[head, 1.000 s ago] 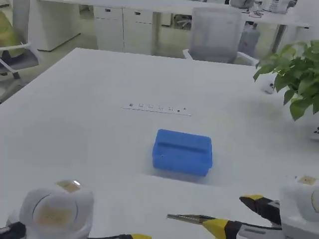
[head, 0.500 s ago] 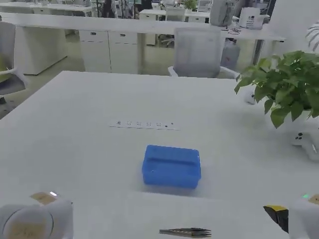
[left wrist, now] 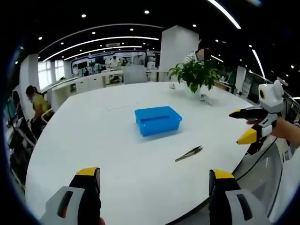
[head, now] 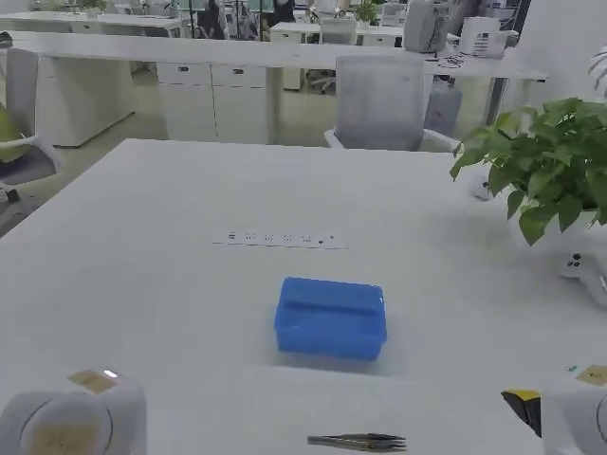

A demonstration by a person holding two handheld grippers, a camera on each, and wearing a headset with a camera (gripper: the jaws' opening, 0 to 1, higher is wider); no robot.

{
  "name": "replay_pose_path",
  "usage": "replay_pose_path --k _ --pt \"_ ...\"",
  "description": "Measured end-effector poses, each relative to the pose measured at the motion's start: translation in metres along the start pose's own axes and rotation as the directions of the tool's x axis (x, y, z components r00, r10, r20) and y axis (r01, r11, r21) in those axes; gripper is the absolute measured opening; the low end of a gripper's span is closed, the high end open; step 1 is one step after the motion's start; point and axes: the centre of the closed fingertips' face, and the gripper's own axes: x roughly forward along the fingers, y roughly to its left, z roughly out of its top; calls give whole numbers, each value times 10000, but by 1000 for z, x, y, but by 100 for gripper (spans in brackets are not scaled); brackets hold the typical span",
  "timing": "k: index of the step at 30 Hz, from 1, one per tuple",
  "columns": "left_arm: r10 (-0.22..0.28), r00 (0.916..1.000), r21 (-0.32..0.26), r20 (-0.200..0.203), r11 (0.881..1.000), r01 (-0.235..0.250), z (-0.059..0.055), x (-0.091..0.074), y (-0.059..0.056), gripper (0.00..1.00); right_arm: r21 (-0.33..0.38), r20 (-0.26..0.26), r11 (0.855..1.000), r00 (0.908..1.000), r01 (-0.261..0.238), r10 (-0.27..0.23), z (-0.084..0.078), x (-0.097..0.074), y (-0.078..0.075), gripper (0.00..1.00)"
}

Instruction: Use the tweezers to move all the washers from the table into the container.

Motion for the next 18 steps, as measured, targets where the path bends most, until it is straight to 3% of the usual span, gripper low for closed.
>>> replay_pose_path --k 5,18 --pt "7 10000 23 -11 10000 -7 2 -2 -1 96 -47 -193 10000 9998 -41 40 -5 1 0 99" --pt "49 9999 151 91 9999 -51 4 -4 0 94 -47 70 10000 10000 71 -70 2 -3 -4 99"
